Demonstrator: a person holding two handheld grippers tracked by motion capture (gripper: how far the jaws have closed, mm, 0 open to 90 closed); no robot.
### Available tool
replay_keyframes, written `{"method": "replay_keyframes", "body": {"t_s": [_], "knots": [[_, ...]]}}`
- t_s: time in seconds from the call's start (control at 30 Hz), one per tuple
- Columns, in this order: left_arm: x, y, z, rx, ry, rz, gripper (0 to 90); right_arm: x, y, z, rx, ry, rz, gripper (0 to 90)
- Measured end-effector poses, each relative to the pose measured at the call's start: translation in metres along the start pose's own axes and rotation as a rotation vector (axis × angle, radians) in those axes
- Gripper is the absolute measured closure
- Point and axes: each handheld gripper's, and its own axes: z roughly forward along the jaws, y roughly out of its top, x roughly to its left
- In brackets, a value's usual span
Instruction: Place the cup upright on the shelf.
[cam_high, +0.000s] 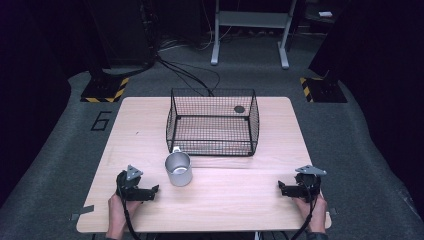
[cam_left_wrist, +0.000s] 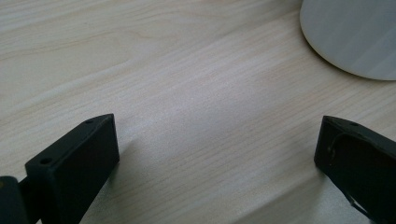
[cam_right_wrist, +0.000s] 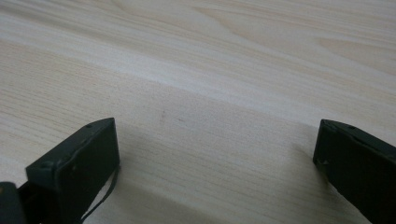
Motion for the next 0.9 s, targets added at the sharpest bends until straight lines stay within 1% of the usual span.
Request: {"method": "replay_keyframes", "body": {"t_s": [0.17, 0.27, 0.33, 0.4, 0.43, 0.47, 0.57, 0.63, 0.67, 0.7, 0.8, 0.83, 0.87, 0.9], "knots": [[0.0, 0.0, -0.002, 0.0, -0.011, -0.007, 0.2, 0.0, 0.0, 0.0, 0.006, 0.0, -0.001, 0.0], [0.001, -0.001, -0.003, -0.007, -0.016, -0.008, 0.2, 0.0, 0.0, 0.0, 0.004, -0.002, 0.004, 0.0], [0.001, -0.001, -0.005, -0.015, -0.019, -0.016, 0.2, 0.0, 0.0, 0.0, 0.004, -0.003, 0.004, 0.0], [0.001, -0.001, -0.009, -0.032, -0.037, -0.023, 0.2, 0.0, 0.0, 0.0, 0.004, -0.003, 0.005, 0.0], [0.0, 0.001, -0.013, -0.051, -0.047, -0.031, 0.1, 0.0, 0.0, 0.0, 0.005, -0.002, 0.004, 0.0], [0.0, 0.001, -0.013, -0.051, -0.047, -0.031, 0.2, 0.0, 0.0, 0.0, 0.005, -0.002, 0.004, 0.0], [-0.003, 0.005, -0.021, -0.081, -0.076, -0.034, 0.2, 0.001, 0.0, 0.0, 0.004, -0.003, 0.006, 0.0], [-0.007, 0.009, -0.028, -0.098, -0.097, -0.02, 0.1, 0.001, 0.0, 0.0, 0.004, -0.004, 0.007, 0.0], [-0.007, 0.009, -0.028, -0.098, -0.097, -0.02, 0.1, 0.001, 0.0, 0.0, 0.004, -0.005, 0.007, 0.0], [-0.011, 0.013, -0.033, -0.112, -0.111, -0.012, 0.1, 0.001, 0.0, 0.0, 0.004, -0.004, 0.007, 0.0], [-0.014, 0.016, -0.037, -0.125, -0.123, -0.006, 0.1, 0.0, 0.0, 0.0, 0.006, -0.002, 0.003, 0.0], [-0.017, 0.018, -0.04, -0.137, -0.132, 0.001, 0.1, 0.0, 0.0, 0.0, 0.006, -0.002, 0.003, 0.0], [-0.018, 0.02, -0.041, -0.139, -0.14, 0.005, 0.0, 0.0, 0.0, 0.0, 0.006, -0.002, 0.003, 0.0], [-0.023, 0.023, -0.043, -0.151, -0.15, 0.014, 0.0, 0.001, 0.0, 0.0, 0.005, -0.002, 0.004, 0.0]]}}
